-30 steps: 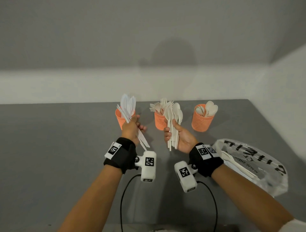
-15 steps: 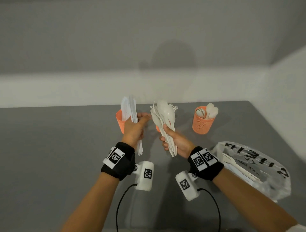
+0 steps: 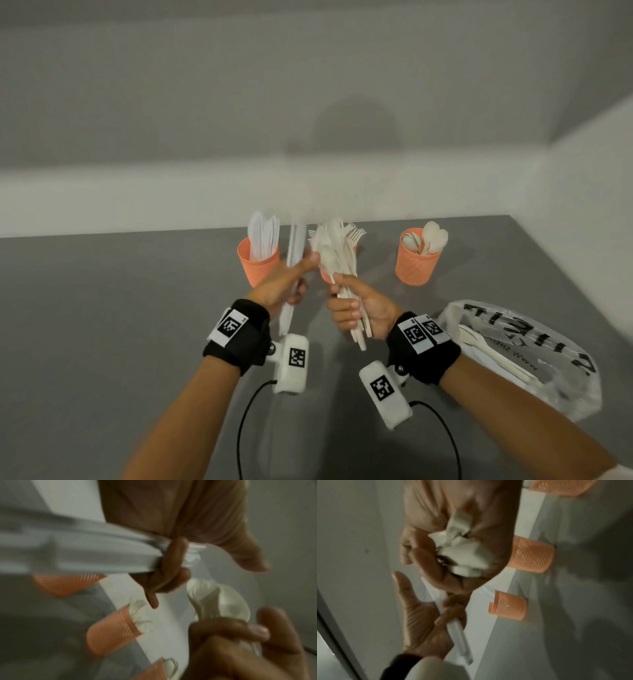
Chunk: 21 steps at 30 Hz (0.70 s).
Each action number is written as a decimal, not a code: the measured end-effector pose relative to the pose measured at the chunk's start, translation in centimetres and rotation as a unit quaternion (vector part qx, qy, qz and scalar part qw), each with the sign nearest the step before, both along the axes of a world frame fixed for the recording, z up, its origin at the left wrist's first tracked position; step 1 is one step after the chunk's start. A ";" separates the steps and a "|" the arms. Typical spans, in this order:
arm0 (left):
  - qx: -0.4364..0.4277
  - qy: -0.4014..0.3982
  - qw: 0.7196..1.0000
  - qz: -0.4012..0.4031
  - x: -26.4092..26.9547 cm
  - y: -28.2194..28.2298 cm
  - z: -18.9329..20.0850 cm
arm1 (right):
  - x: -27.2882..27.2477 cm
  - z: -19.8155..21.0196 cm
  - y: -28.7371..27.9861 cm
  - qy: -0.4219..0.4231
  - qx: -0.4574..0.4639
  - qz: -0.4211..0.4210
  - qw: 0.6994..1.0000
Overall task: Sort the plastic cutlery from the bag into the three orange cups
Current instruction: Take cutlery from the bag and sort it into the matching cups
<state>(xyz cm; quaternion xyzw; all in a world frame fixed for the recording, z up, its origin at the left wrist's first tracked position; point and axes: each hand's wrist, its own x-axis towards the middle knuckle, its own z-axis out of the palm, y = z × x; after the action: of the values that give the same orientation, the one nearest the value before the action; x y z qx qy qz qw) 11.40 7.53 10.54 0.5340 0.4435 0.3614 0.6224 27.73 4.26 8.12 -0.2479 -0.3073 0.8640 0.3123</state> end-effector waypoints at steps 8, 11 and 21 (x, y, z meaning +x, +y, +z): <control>-0.030 -0.053 0.997 -0.049 3.2 -0.6 0.4 | -0.5 0.0 -0.4 -0.035 0.006 0.105 0.994; -0.009 0.009 0.998 0.065 4.4 -0.4 0.6 | -0.6 0.0 -0.2 -0.184 0.032 -0.059 0.981; 0.007 0.033 0.985 0.167 4.7 0.0 0.1 | 0.5 0.0 0.4 -0.137 -0.044 -0.187 0.972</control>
<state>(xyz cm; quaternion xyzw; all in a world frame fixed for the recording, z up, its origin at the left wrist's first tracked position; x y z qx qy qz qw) 16.14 7.52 10.62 0.4683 0.5442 0.4455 0.5348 28.25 4.63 8.16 -0.4303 -0.2572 0.7608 0.4122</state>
